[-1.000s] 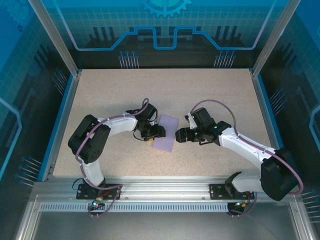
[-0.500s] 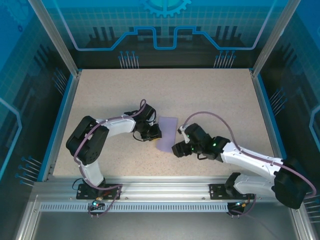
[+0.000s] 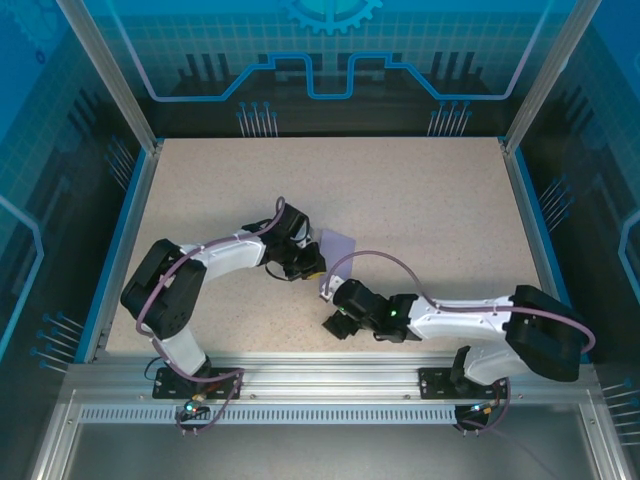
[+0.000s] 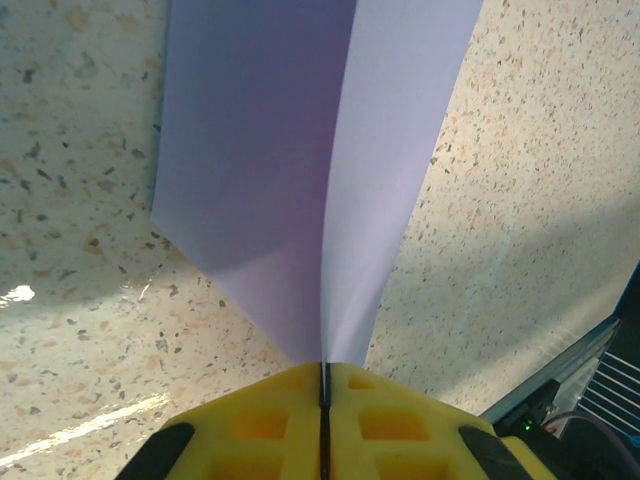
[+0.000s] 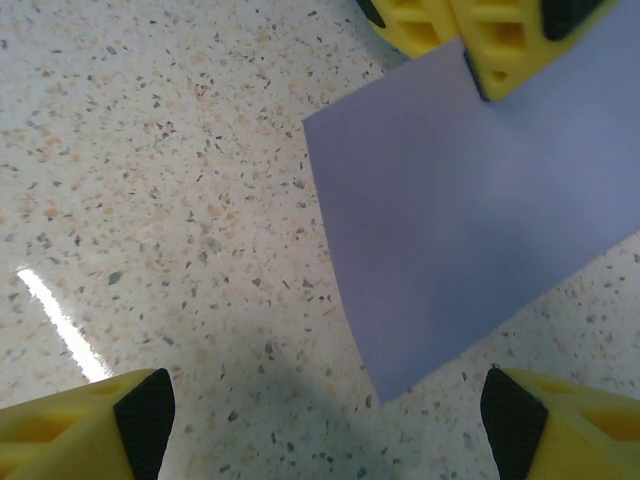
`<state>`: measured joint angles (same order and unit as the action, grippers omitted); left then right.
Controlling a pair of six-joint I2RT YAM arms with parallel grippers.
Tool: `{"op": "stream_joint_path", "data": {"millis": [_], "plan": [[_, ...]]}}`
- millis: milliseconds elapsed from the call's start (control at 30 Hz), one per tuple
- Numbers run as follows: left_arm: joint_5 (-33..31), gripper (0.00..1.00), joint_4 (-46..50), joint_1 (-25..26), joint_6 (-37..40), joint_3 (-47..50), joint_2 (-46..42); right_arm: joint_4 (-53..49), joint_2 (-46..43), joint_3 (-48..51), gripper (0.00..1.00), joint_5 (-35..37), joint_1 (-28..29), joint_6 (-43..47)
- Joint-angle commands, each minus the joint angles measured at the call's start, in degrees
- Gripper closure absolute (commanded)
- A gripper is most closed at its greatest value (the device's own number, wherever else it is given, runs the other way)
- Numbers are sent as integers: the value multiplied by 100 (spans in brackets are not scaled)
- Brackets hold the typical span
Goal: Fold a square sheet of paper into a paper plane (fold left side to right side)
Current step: Fold the paper at the center of the table.
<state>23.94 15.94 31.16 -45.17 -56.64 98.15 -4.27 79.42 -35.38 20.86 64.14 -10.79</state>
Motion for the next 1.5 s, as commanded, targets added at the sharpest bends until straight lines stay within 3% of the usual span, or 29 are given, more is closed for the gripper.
{"op": "stream_joint_path", "data": {"millis": [0, 100, 367, 467, 567, 700, 967, 1067, 1133, 1300, 1467], "plan": [[220, 90, -34, 50, -134, 86, -64, 407, 258, -291, 17, 199, 76, 267], [233, 90, -47, 74, -133, 68, -7, 512, 502, -423, 18, 267, 77, 304], [244, 90, -21, 95, -102, 31, 87, 616, 802, -721, 35, 322, -92, 272], [256, 90, 22, 93, -31, 24, 116, 521, 817, -772, 50, 203, -209, 217], [232, 89, 100, 84, 61, -3, 126, 482, 773, -759, 71, -56, -298, 235], [227, 79, 196, 29, 190, -7, 54, 426, 700, -596, 99, -518, -433, 244], [249, 46, 584, -376, 651, 39, -400, 377, 426, -261, 100, -1750, -905, 156], [286, 42, 655, -586, 751, 50, -556, 373, 441, -238, 100, -2077, -1014, 109], [362, 46, 708, -664, 821, -35, -531, 404, 476, -241, 100, -2252, -1073, 67], [705, 70, 621, -651, 1014, -440, -69, 510, 564, -263, 100, -2563, -1251, -122], [895, 79, 646, -553, 1169, -960, 617, 575, 682, -290, 100, -2767, -1375, -253]]}}
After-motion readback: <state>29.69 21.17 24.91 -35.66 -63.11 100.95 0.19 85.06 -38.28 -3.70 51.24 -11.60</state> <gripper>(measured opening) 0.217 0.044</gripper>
